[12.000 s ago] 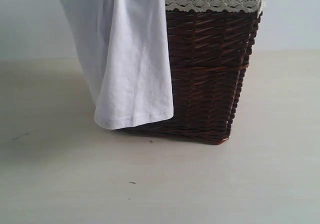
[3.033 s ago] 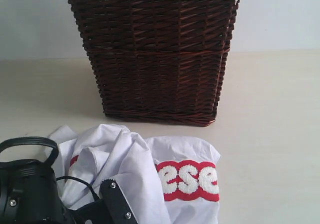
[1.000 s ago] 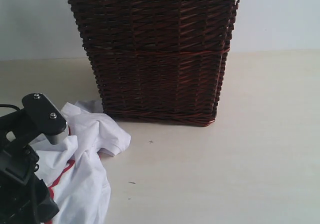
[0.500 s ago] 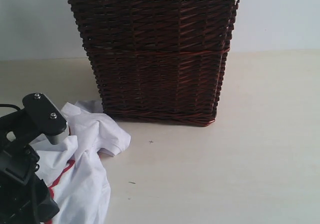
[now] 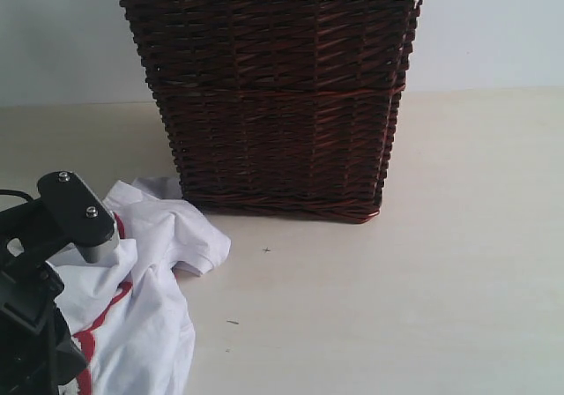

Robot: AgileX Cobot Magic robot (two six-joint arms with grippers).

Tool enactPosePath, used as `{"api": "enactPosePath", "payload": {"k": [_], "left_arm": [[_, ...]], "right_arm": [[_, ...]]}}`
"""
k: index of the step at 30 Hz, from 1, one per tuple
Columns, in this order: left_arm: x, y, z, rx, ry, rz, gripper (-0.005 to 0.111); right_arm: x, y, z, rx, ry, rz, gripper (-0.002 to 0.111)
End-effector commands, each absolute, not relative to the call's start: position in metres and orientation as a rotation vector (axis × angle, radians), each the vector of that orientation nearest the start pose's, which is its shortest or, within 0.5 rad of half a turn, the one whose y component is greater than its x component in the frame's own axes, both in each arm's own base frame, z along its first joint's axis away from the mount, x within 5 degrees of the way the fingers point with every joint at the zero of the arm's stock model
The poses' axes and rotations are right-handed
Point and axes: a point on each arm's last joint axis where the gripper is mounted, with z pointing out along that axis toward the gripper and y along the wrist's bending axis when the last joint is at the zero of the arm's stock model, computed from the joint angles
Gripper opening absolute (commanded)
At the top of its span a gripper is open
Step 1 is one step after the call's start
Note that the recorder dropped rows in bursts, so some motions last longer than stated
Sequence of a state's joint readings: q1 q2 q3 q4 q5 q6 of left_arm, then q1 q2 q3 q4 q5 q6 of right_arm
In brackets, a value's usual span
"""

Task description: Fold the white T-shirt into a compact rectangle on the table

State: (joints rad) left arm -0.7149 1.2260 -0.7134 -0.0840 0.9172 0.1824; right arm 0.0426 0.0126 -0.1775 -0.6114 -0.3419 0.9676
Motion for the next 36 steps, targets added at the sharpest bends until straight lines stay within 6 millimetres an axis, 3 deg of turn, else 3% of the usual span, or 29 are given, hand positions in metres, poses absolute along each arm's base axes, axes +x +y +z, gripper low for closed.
{"api": "enactPosePath", "payload": {"k": [1,4,6,10,12,17,22,24,26,31,34,36], "left_arm": [[0.144,-0.135,0.231,1.224,2.666,-0.192,0.000],[0.144,-0.135,0.231,1.224,2.666,-0.192,0.000],[0.144,-0.135,0.231,1.222,2.667,-0.192,0.000],[0.144,-0.135,0.231,1.219,2.671,-0.194,0.000],[0.144,-0.134,0.231,1.221,2.673,-0.193,0.000],[0.144,-0.134,0.231,1.222,2.676,-0.192,0.000],[0.144,-0.134,0.231,1.223,2.675,-0.190,0.000],[0.144,-0.134,0.231,1.223,2.675,-0.190,0.000],[0.144,-0.134,0.231,1.223,2.675,-0.190,0.000],[0.143,-0.134,0.231,1.225,2.681,-0.190,0.000],[0.143,-0.134,0.231,1.226,2.681,-0.188,0.000],[0.143,-0.134,0.231,1.226,2.681,-0.188,0.000]], "right_arm": [[0.023,0.032,0.338,-0.200,1.089,0.439,0.000],[0.022,0.043,0.364,-0.357,1.218,0.440,0.000],[0.024,0.048,0.386,-0.387,1.242,0.530,0.000],[0.045,0.048,0.414,-0.398,1.248,0.477,0.000],[0.066,0.036,0.421,-0.302,1.254,0.345,0.000],[0.113,-0.009,0.417,0.053,1.308,-0.122,0.000],[0.145,-0.031,0.398,0.116,1.498,-0.485,0.000],[0.154,-0.036,0.388,0.181,1.652,-0.494,0.000],[0.162,-0.034,0.378,0.151,1.844,-0.485,0.000],[0.169,-0.001,0.353,-0.124,2.306,-0.118,0.000],[0.166,0.027,0.337,-0.334,2.367,0.228,0.000],[0.162,0.046,0.326,-0.462,2.306,0.472,0.000]]}}
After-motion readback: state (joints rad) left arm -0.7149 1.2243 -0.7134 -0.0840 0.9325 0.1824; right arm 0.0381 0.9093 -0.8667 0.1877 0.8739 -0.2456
